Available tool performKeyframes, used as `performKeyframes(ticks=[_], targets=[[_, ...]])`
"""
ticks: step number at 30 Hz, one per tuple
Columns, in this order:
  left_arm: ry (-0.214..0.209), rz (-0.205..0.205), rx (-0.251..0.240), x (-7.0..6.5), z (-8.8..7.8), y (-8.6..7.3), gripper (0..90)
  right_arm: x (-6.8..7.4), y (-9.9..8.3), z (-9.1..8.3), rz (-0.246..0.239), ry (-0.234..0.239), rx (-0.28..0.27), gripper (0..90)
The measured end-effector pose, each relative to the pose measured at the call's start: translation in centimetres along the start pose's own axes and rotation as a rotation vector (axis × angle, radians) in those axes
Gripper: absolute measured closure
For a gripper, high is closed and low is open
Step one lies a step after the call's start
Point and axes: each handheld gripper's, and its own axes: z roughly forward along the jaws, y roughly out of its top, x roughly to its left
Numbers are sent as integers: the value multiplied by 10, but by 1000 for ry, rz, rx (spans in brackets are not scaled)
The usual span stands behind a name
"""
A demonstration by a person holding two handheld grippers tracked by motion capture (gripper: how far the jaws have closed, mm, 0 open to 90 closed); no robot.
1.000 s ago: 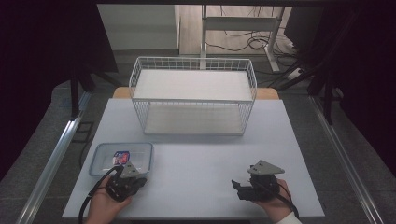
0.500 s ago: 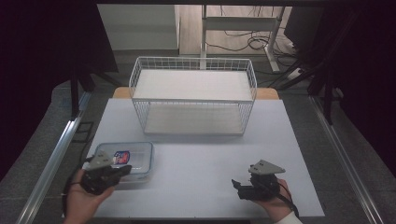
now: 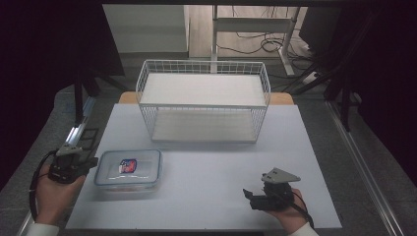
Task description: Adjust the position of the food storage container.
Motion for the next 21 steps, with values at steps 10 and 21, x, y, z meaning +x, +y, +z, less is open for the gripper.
performKeyframes(ticks=[10, 21], targets=[[-30, -52, 35, 16, 23, -15, 900, 2, 1, 1, -15, -16, -5, 157], [-53, -59, 19, 11, 26, -15, 900, 3, 2, 3, -17, -16, -8, 158]])
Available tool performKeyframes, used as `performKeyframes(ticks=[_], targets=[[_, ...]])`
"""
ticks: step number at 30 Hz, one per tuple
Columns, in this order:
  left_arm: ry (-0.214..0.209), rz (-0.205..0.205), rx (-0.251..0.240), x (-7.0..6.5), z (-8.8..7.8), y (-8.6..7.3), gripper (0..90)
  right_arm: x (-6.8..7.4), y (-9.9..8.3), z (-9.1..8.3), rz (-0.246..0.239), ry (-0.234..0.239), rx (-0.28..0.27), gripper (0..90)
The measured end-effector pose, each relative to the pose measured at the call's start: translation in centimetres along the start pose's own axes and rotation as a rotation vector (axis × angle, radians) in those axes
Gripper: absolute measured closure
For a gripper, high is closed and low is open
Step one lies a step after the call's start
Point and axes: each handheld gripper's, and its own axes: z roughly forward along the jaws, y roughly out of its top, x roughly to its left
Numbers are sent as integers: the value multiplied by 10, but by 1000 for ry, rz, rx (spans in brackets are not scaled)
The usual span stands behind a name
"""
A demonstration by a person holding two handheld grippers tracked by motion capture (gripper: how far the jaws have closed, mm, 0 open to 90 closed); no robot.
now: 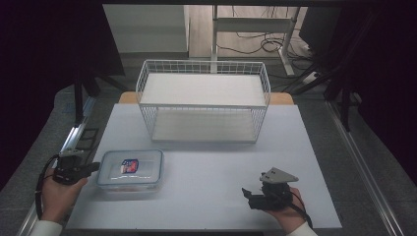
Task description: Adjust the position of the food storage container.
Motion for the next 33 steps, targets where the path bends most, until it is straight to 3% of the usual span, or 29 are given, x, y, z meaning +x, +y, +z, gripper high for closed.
performKeyframes(ticks=[8, 11, 12, 19, 33], targets=[[-53, 38, 19, -25, 9, 9, 900, 0, 1, 0, 2, 4, -1, 157], [-89, 62, 29, -45, 15, 14, 900, -1, 0, -1, 8, 5, -5, 157], [-89, 62, 29, -45, 15, 14, 900, -1, 0, -1, 8, 5, -5, 157], [-141, 103, 48, -80, 25, 23, 900, -1, 0, 0, 3, 7, -2, 157], [-222, 138, 65, -120, 34, 29, 900, -2, 1, 1, -3, 4, 2, 157]])
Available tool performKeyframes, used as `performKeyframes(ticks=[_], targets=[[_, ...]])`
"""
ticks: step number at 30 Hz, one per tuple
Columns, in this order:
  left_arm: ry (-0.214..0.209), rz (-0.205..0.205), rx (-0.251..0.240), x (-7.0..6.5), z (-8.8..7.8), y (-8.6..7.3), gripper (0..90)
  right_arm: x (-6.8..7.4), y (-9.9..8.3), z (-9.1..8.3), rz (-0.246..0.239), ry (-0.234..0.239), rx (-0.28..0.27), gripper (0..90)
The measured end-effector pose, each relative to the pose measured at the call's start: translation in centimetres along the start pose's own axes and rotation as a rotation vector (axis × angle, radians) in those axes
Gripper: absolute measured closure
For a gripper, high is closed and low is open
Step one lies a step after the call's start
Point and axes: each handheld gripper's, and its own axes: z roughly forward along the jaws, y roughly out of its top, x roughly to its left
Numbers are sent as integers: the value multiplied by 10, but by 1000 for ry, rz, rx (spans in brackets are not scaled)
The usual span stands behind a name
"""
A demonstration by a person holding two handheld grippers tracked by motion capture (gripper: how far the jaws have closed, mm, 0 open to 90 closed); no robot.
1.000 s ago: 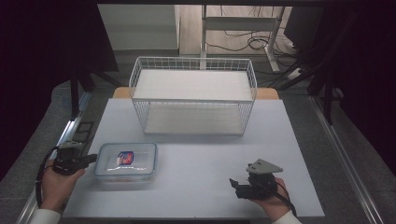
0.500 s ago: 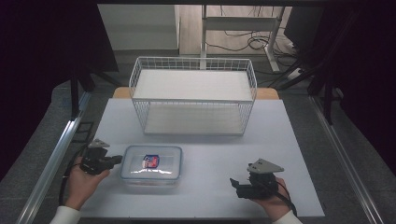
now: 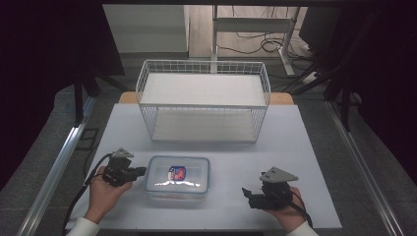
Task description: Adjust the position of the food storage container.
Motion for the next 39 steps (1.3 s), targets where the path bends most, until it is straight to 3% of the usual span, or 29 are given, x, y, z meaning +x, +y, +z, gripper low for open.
performKeyframes(ticks=[6, 8, 13, 21, 27, 30, 32, 34, 35, 37, 39], targets=[[-43, 29, 6, -18, 7, 3, 900, 0, -1, 1, -1, -2, 8, 157], [-73, 21, 6, -24, 10, 5, 900, -1, -1, 1, 0, -4, 8, 157], [-63, 73, 13, -40, 15, 8, 900, 0, -1, 0, -6, -9, 4, 157], [-88, 76, -28, -37, 16, 7, 900, 0, 1, 0, 6, -7, -6, 158], [-76, 62, -118, -26, -12, 5, 900, -5, 0, 1, 17, -20, -18, 158], [-85, 79, -148, -28, -23, 0, 876, -7, -1, 1, 25, -13, -32, 159], [-108, 83, -161, -32, -28, -3, 826, -8, -1, 1, 33, -1, -45, 159], [-134, 80, -147, -35, -31, -5, 667, -8, -1, 0, 37, 10, -54, 159], [-120, 77, -152, -37, -32, -7, 561, -8, -2, 0, 36, 14, -58, 159], [-78, 68, -150, -39, -33, -8, 435, -9, -4, -1, 35, 15, -56, 159], [-76, 36, -132, -38, -33, -8, 320, -10, -6, -1, 38, 28, -62, 159]])
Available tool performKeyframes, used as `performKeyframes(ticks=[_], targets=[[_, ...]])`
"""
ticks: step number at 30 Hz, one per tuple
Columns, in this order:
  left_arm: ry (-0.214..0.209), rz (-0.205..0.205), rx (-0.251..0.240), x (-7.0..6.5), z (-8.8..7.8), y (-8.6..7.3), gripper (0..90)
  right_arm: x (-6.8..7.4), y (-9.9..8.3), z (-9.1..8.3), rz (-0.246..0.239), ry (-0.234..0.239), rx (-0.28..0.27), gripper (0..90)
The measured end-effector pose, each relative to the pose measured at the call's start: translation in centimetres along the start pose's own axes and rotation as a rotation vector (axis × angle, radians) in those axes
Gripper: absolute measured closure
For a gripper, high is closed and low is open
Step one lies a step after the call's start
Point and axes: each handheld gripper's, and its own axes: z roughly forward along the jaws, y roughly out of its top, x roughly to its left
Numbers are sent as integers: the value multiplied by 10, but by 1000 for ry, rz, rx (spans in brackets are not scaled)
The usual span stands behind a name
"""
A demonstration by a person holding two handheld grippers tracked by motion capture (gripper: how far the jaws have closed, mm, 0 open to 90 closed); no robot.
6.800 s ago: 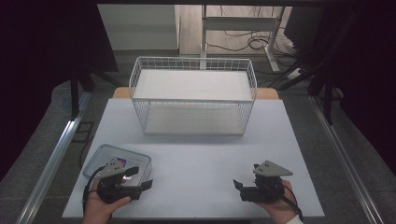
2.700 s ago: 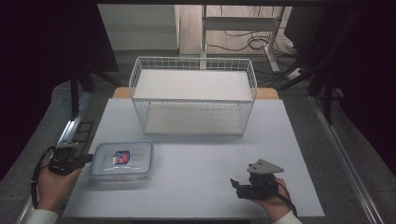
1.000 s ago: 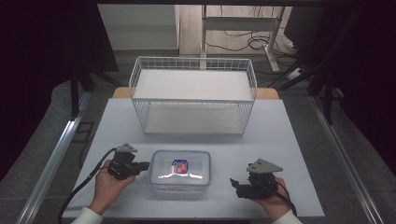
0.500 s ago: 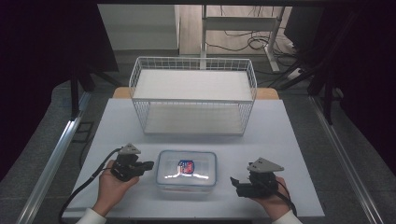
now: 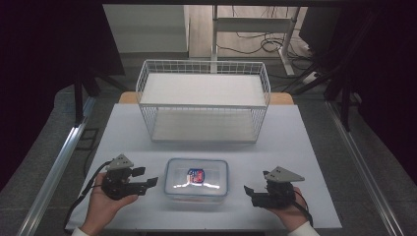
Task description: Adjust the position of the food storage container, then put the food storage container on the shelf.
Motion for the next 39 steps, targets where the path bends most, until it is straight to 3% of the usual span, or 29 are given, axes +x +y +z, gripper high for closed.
performKeyframes(ticks=[7, 12, 16, 17, 18, 21, 24, 27, 28, 30, 31, 34, 39], targets=[[-22, -9, 15, -6, 3, -3, 253, 1, -1, -3, -8, 6, -13, 159], [-35, -25, 0, -6, 4, -3, 209, 3, 0, -4, -3, 18, -20, 158], [-72, -44, -5, -5, 7, -2, 163, 3, -1, -2, 41, 102, -17, 151], [-85, -54, -6, -5, 8, -2, 146, 2, 1, -1, 95, 157, -23, 147], [-95, -58, -6, -4, 8, -2, 146, 2, 1, -1, 95, 157, -23, 147], [-128, -85, 4, -3, 13, -1, 128, 2, 5, 3, 147, 218, -21, 141], [-159, -111, 41, -2, 18, 0, 110, 6, 7, 7, 156, 219, -22, 141], [-235, -197, 45, 7, 22, -2, 113, 9, 8, 13, 191, 248, -11, 144], [-230, -206, 52, 10, 24, -3, 112, 10, 9, 15, 196, 258, -12, 147], [-192, -175, 50, 10, 23, -3, 120, 11, 9, 18, 202, 271, -7, 151], [-220, -186, 44, 11, 24, -2, 124, 12, 9, 20, 196, 271, -7, 152], [-247, -200, 45, 10, 30, -2, 123, 13, 11, 26, 195, 280, -17, 152], [-294, -209, 110, 10, 51, -6, 119, 15, 14, 35, 227, 315, -35, 152]])
